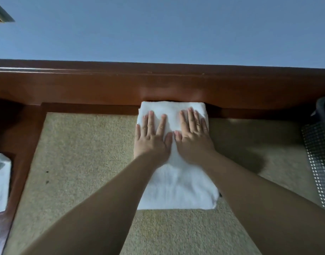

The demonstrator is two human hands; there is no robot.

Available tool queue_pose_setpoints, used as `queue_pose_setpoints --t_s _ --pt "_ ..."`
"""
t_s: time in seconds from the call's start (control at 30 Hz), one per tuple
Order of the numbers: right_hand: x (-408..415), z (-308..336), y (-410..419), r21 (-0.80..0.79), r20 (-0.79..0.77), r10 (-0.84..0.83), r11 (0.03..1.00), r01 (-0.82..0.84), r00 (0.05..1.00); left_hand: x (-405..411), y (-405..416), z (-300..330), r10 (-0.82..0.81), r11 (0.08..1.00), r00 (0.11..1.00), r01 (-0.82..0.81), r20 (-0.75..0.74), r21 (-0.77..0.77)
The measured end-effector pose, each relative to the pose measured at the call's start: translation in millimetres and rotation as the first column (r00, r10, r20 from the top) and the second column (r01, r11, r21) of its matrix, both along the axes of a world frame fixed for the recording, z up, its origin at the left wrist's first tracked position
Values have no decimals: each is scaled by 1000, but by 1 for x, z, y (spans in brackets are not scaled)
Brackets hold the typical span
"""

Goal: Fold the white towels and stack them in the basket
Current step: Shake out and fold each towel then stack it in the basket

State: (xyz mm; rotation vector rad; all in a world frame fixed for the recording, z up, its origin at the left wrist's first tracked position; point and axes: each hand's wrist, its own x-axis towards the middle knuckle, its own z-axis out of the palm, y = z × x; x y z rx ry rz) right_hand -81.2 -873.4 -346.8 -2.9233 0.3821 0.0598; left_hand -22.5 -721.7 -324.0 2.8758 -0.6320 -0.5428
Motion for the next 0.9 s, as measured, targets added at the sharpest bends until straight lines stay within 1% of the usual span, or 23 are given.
queue_pose_setpoints --t_s 0.07,0.13,0.17,0.23,0.3,0.37,0.43,0.6,0.7,0.8,0.9 --pt "4 17 -2 50 -147 8 999 -1 989 6 -1 15 -37 998 996 41 -82 49" --pt "7 43 3 128 -336 -13 990 59 942 6 1 35 -52 996 987 63 -153 66" --pt "2 57 10 152 -380 -42 983 108 924 0 5 45 -39 997 986 50 -162 61" --pt "-25 74 29 182 -343 -119 965 190 932 -29 17 58 -5 999 991 9 -133 31" --pt "-67 76 55 191 -293 -139 961 201 946 -74 35 58 -3 1000 995 4 -104 6" --pt "-107 61 76 151 -244 -135 973 175 960 -108 51 45 -16 1000 995 16 -94 -6" --pt "-126 41 83 82 -180 -135 985 151 974 -118 58 26 -17 1000 998 15 -64 -26" --pt "-121 25 83 9 -110 -169 985 171 979 -112 62 -4 -39 996 999 41 34 -82" --pt "-121 16 81 -27 -83 -174 985 172 981 -111 59 -12 -41 997 998 44 44 -69" --pt "-120 11 80 -9 -94 -160 987 160 983 -112 55 -11 -42 998 999 43 20 -44" --pt "-111 21 80 77 -146 -163 982 175 976 -111 50 6 -15 1000 1000 15 -5 -7"
